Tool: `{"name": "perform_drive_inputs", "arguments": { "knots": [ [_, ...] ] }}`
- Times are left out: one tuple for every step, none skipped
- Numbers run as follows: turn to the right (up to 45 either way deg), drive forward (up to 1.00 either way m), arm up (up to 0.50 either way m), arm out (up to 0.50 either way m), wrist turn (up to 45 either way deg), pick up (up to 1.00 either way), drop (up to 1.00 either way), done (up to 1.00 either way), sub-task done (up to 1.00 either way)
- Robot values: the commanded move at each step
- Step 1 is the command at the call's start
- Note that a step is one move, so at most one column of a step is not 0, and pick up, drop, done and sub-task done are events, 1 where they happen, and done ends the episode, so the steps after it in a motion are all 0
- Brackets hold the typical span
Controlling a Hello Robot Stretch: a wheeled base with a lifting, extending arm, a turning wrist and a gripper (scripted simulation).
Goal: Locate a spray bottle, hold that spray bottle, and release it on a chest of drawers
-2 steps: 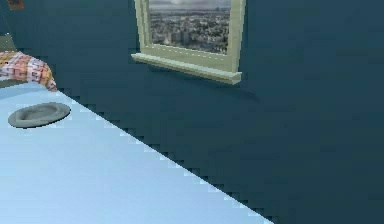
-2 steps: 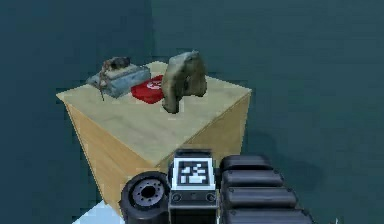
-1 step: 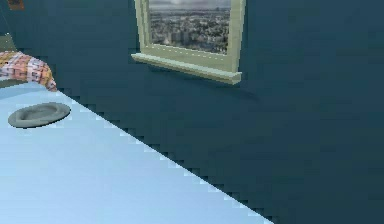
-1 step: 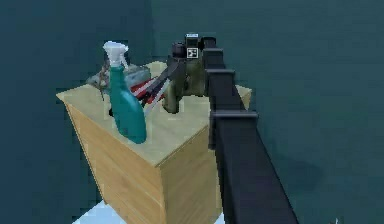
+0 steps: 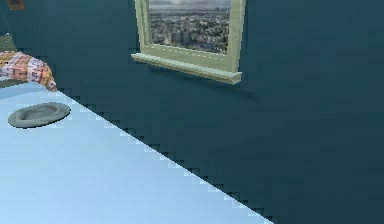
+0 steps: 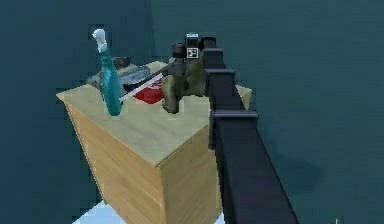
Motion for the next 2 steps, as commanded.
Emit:
{"name": "perform_drive_inputs", "arguments": {
  "knots": [
    [0.0, 0.00, 0.00, 0.00, 45.0, 0.00, 0.00, 0.00, 0.00],
    [0.0, 0.00, 0.00, 0.00, 9.0, 0.00, 0.00, 0.00, 0.00]
  ]
}}
